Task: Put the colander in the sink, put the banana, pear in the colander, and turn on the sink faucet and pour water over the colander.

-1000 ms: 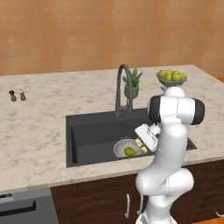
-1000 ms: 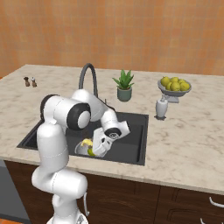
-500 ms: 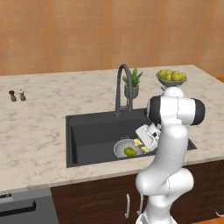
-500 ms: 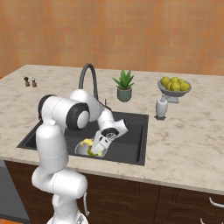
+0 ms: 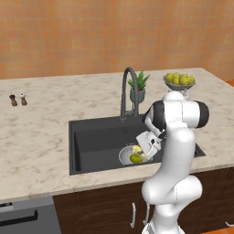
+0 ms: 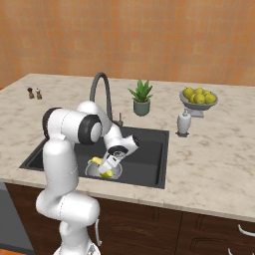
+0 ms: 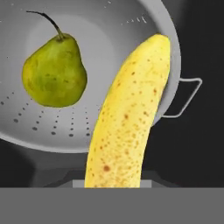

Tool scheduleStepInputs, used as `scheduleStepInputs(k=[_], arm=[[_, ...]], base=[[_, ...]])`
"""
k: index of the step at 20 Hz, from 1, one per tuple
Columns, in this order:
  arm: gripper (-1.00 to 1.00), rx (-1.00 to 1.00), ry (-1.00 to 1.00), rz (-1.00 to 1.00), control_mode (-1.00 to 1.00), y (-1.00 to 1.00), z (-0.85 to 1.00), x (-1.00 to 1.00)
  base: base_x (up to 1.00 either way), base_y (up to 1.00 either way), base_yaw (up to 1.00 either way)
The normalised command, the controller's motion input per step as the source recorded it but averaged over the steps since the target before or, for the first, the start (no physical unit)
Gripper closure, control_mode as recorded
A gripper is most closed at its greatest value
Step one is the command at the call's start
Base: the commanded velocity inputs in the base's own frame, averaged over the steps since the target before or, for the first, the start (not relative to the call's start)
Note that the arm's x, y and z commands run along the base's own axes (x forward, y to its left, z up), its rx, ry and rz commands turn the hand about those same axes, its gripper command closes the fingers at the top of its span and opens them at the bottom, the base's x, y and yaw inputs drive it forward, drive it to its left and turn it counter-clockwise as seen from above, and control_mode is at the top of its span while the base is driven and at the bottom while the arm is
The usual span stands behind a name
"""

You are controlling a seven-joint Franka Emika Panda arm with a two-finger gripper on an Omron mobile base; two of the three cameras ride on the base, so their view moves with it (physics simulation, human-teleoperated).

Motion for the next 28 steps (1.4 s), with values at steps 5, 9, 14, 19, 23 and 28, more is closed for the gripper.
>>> scheduleStepInputs(k=[5,9,14,19,23,28], arm=[[1.00,0.00,-0.07,0.00,-1.00,0.00,-0.80,0.20],[1.00,0.00,-0.07,0.00,-1.00,0.00,-0.45,0.15],[-1.00,0.00,-0.11,0.00,-1.00,0.05,0.00,0.15],[-1.00,0.00,-0.12,0.00,-1.00,0.00,0.12,0.08],[-1.00,0.00,-0.12,0.00,-1.00,0.00,0.53,0.00],[-1.00,0.00,-0.14,0.00,-1.00,-0.22,1.00,0.00]], base=[[0.00,0.00,0.00],[0.00,0.00,0.00],[0.00,0.00,0.00],[0.00,0.00,0.00],[0.00,0.00,0.00],[0.00,0.00,0.00]])
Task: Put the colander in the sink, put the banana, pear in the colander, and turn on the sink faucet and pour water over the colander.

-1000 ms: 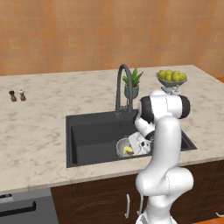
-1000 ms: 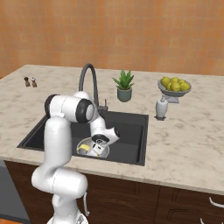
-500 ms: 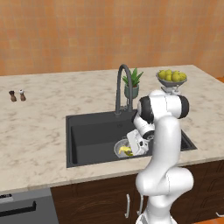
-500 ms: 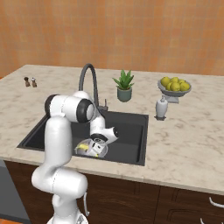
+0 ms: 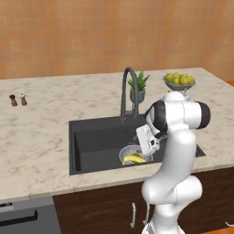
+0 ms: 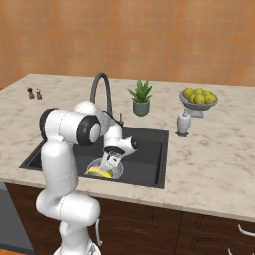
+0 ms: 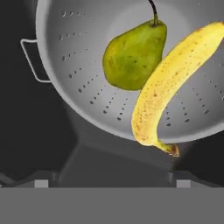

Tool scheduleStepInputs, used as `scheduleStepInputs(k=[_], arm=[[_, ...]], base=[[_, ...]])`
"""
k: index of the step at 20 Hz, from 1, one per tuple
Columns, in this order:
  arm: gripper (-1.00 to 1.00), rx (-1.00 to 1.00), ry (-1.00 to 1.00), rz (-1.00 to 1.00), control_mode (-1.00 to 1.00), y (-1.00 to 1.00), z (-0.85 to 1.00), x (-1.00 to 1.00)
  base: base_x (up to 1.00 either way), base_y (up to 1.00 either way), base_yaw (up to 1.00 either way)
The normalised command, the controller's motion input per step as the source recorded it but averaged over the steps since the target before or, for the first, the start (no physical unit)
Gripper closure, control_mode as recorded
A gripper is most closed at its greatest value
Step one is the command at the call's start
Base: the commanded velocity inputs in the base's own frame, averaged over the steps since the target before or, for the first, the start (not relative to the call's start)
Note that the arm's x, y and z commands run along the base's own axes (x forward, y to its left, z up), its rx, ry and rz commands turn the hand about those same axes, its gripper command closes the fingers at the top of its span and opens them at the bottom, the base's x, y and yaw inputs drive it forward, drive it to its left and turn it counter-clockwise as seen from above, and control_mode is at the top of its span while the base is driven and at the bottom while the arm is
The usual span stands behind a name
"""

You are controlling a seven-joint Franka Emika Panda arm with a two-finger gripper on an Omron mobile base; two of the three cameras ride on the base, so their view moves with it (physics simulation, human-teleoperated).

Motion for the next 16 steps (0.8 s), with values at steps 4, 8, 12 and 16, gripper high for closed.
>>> scheduleStepInputs(k=[4,8,12,16], arm=[[-1.00,0.00,-0.13,-0.08,-1.00,-0.52,0.97,-0.19],[-1.00,0.05,-0.15,-0.23,-1.00,-0.46,0.83,-0.27],[-1.00,0.09,-0.22,-0.24,-1.00,-0.16,0.83,-0.17],[-1.00,0.05,-0.26,-0.16,-1.00,0.00,0.70,0.00]], base=[[0.00,0.00,0.00],[0.00,0.00,0.00],[0.00,0.00,0.00],[0.00,0.00,0.00]])
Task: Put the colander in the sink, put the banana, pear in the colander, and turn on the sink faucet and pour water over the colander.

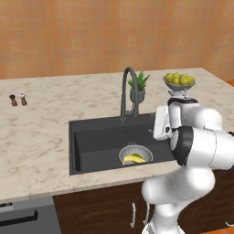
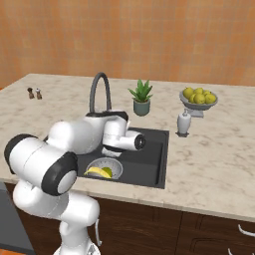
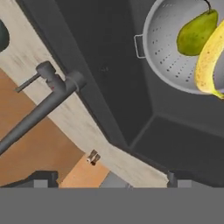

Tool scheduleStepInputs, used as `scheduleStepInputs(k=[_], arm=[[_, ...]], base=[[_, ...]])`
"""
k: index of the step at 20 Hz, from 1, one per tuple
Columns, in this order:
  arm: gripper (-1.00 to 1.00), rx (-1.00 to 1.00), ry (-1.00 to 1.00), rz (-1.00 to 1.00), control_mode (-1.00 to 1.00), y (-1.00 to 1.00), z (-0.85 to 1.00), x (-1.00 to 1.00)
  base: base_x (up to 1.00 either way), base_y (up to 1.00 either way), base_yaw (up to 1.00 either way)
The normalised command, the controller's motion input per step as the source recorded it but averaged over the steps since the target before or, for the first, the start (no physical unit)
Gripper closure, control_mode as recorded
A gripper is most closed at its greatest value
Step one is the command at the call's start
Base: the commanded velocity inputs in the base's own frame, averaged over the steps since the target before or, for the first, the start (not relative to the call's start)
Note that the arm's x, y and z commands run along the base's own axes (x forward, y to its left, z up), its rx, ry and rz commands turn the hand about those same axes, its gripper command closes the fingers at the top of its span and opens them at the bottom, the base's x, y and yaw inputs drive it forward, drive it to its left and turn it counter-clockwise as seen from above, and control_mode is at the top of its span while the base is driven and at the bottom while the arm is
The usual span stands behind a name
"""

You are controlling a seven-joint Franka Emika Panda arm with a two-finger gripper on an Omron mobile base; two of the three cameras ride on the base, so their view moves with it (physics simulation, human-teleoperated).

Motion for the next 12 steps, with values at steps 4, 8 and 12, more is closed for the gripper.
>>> scheduleStepInputs(k=[4,8,12], arm=[[-1.00,0.16,-0.03,-0.09,-1.00,0.00,0.62,0.06],[-1.00,0.27,0.08,0.00,-1.00,-0.01,0.41,0.30],[-1.00,0.28,0.09,0.00,-1.00,-0.03,0.18,0.49]], base=[[0.00,0.00,0.00],[0.00,0.00,0.00],[0.00,0.00,0.00]])
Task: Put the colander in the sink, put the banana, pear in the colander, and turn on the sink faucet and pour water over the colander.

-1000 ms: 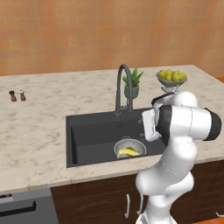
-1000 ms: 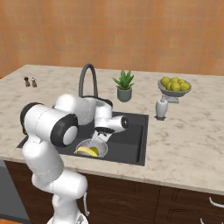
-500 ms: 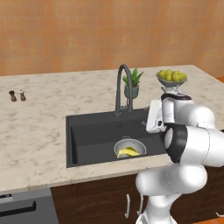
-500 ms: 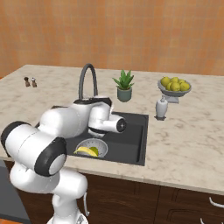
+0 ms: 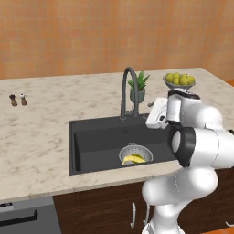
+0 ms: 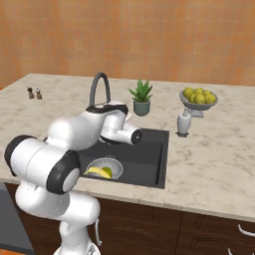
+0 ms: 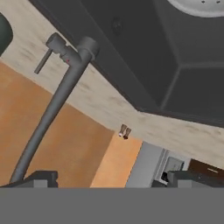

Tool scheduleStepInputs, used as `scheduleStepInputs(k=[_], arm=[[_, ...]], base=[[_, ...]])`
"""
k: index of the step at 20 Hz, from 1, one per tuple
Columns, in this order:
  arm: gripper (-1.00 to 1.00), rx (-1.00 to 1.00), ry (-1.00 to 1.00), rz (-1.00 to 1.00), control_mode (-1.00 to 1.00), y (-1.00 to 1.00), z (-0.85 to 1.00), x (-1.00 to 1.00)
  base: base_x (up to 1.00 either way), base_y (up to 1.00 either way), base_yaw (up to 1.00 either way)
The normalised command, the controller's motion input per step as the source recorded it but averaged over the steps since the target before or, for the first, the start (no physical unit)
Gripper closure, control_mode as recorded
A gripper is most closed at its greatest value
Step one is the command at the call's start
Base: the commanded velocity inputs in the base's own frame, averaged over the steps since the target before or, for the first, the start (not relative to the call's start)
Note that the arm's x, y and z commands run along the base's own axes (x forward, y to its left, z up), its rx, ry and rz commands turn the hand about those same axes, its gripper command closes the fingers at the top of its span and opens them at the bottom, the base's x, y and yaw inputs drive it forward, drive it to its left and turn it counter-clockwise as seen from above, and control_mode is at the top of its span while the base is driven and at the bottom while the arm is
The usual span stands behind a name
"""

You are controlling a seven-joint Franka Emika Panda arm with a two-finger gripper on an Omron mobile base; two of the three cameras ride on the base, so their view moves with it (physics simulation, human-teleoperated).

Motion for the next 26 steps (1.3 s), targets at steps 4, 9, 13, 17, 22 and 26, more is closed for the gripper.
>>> scheduleStepInputs(k=[4,9,13,17,22,26], arm=[[-1.00,0.20,0.00,0.00,-1.00,-0.09,0.00,0.46],[-1.00,0.13,0.00,0.00,-1.00,-0.01,-0.11,0.42],[-1.00,0.06,0.00,0.01,-1.00,0.00,-0.21,0.48],[-1.00,0.04,0.00,0.02,-1.00,0.00,-0.22,0.52],[-1.00,0.02,0.00,0.01,-1.00,-0.01,-0.22,0.50],[-1.00,0.01,0.00,0.01,-1.00,0.00,-0.24,0.51]], base=[[0.00,0.00,0.00],[0.00,0.00,0.00],[0.00,0.00,0.00],[0.00,0.00,0.00],[0.00,0.00,0.00],[0.00,0.00,0.00]])
